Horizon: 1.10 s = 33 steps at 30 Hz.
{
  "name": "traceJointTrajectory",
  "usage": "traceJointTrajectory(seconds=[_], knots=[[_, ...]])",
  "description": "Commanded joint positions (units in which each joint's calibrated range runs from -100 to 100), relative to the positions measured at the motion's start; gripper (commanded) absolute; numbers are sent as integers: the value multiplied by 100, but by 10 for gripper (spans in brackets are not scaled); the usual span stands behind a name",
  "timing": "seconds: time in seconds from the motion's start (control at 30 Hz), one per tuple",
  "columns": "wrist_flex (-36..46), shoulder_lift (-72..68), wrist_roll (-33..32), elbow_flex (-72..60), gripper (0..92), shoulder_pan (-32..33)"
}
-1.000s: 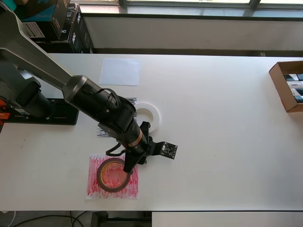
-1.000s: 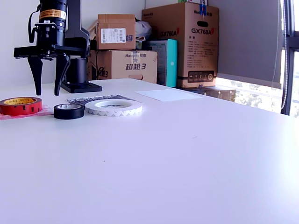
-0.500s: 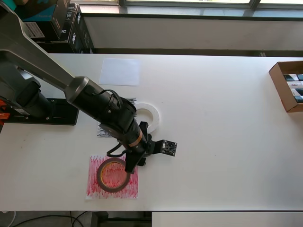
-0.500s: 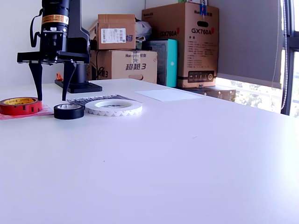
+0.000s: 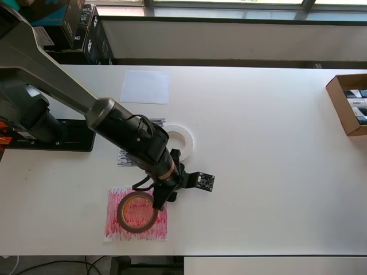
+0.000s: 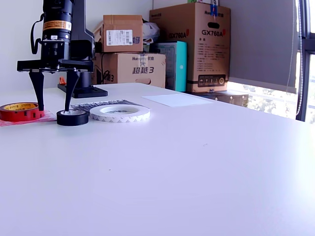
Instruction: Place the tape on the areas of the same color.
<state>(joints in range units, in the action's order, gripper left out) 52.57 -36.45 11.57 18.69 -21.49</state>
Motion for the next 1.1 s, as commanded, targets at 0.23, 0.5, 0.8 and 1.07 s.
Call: traceJointTrajectory(seconds=[0.23,0.5,0.8,1.07], knots=[[-179,16,61,98,581,4],[-247,16,152,135,580,4],[-247,-237,152,80,580,-12],[-247,-274,152,53,577,-12]])
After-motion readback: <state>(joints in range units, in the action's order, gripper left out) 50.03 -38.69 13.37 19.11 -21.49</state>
